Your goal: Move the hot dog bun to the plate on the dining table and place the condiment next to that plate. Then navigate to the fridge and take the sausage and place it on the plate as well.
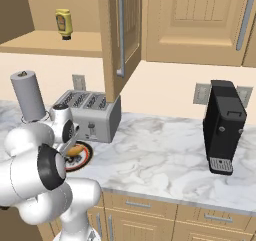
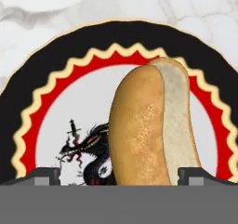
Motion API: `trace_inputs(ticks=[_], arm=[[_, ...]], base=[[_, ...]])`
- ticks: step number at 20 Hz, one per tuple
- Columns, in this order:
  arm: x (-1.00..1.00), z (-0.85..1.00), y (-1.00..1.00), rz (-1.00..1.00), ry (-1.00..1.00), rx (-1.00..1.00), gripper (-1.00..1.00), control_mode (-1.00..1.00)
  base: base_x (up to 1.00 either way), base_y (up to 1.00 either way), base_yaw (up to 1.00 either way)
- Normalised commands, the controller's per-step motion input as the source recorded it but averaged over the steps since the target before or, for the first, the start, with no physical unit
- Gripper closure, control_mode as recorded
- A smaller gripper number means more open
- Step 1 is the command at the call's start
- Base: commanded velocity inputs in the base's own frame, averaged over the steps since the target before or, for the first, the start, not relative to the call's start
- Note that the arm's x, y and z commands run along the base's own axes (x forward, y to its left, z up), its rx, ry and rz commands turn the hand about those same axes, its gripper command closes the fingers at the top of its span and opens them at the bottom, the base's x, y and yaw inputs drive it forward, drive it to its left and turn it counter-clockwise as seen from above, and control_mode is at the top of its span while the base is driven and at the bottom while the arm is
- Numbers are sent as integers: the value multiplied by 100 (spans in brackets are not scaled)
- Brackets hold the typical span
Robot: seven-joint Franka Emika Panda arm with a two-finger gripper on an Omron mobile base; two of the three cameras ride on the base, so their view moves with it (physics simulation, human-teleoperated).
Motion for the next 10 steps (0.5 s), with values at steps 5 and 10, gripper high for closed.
trace_inputs(ticks=[5,10], arm=[[21,-12,12,7,0,0,-100,-100],[4,-20,19,3,0,0,100,-100]], base=[[0,0,0],[0,0,0]])
